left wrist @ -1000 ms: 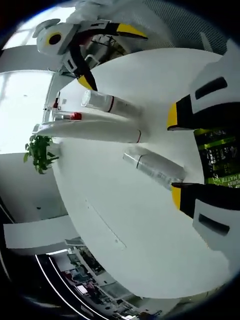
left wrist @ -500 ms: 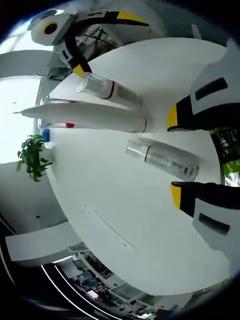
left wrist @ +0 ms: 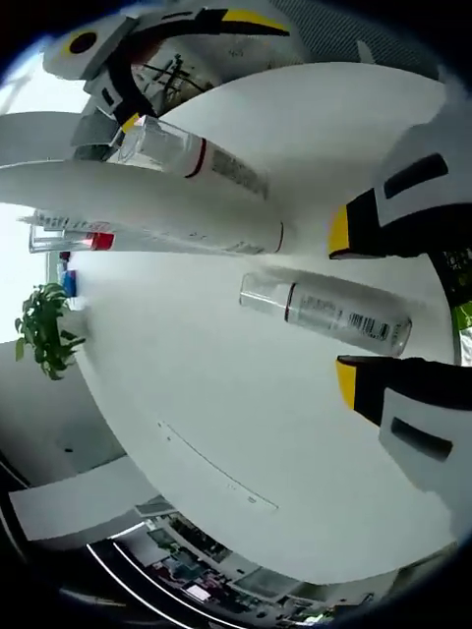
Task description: Arrange the skincare products in the storage area until every visible bottle or jar stands upright without overlapping.
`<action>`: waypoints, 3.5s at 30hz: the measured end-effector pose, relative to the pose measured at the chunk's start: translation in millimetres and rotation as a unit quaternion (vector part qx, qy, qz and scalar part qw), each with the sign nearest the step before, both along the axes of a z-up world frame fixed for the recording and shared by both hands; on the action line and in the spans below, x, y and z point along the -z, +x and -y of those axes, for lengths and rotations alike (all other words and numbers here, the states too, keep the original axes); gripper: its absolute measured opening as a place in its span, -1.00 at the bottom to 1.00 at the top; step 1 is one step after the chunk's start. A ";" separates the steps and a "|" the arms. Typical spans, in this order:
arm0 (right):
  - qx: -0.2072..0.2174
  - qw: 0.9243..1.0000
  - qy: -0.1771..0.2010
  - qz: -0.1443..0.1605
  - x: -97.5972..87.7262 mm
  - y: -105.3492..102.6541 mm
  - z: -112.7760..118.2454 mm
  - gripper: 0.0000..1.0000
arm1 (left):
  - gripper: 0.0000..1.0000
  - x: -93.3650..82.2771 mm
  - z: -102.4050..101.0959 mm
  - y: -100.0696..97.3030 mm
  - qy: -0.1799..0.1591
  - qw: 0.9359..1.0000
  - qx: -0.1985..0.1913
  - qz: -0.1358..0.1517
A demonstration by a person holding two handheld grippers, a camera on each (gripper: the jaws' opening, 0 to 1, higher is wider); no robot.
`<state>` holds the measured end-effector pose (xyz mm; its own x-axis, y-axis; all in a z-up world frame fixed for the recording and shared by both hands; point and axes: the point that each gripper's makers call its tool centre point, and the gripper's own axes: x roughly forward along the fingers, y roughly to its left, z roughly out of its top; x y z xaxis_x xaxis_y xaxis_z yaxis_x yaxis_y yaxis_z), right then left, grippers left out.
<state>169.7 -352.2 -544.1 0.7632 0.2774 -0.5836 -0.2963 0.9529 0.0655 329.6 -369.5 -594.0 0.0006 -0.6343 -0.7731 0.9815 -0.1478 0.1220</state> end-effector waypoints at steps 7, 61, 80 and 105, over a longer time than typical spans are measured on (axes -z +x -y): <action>0.004 1.000 0.007 -0.001 2.7 -0.7 -0.4 0.86 | -0.27 4.4 1.8 -1.8 0.011 1.000 0.007 -0.004; 0.003 1.000 -0.004 -0.017 9.2 -2.7 -8.7 0.62 | -0.67 18.8 -13.7 -23.2 0.054 0.998 -0.018 -0.030; -0.012 1.000 0.004 -0.028 12.6 -5.6 -19.9 0.31 | -0.67 17.6 -43.4 -33.1 0.039 0.992 -0.086 -0.079; 0.074 0.987 0.145 0.011 -11.9 13.9 -26.7 0.11 | -0.68 -4.6 -65.9 -54.6 -0.046 0.954 -0.182 -0.233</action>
